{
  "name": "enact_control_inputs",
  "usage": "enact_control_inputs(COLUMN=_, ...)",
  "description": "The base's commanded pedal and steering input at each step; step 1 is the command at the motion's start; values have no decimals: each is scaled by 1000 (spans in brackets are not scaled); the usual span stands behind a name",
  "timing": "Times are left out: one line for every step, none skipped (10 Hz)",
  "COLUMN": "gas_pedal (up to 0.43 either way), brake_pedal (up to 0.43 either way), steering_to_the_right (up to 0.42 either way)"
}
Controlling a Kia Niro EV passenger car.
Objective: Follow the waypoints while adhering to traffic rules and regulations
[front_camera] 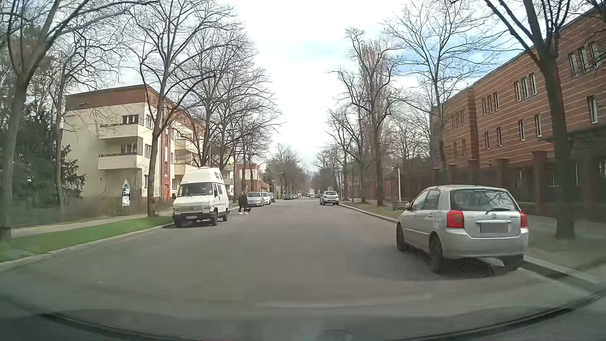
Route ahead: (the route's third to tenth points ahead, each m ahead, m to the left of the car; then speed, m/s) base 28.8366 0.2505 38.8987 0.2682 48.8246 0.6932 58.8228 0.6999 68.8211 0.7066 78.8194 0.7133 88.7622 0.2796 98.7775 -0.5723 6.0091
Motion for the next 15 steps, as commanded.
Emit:
enact_control_inputs(gas_pedal=59, brake_pedal=0, steering_to_the_right=5)
enact_control_inputs(gas_pedal=59, brake_pedal=0, steering_to_the_right=5)
enact_control_inputs(gas_pedal=59, brake_pedal=0, steering_to_the_right=5)
enact_control_inputs(gas_pedal=67, brake_pedal=0, steering_to_the_right=8)
enact_control_inputs(gas_pedal=67, brake_pedal=0, steering_to_the_right=8)
enact_control_inputs(gas_pedal=67, brake_pedal=0, steering_to_the_right=13)
enact_control_inputs(gas_pedal=67, brake_pedal=0, steering_to_the_right=19)
enact_control_inputs(gas_pedal=67, brake_pedal=0, steering_to_the_right=21)
enact_control_inputs(gas_pedal=67, brake_pedal=0, steering_to_the_right=22)
enact_control_inputs(gas_pedal=67, brake_pedal=0, steering_to_the_right=22)
enact_control_inputs(gas_pedal=67, brake_pedal=0, steering_to_the_right=22)
enact_control_inputs(gas_pedal=67, brake_pedal=0, steering_to_the_right=22)
enact_control_inputs(gas_pedal=67, brake_pedal=0, steering_to_the_right=22)
enact_control_inputs(gas_pedal=67, brake_pedal=0, steering_to_the_right=22)
enact_control_inputs(gas_pedal=67, brake_pedal=0, steering_to_the_right=21)
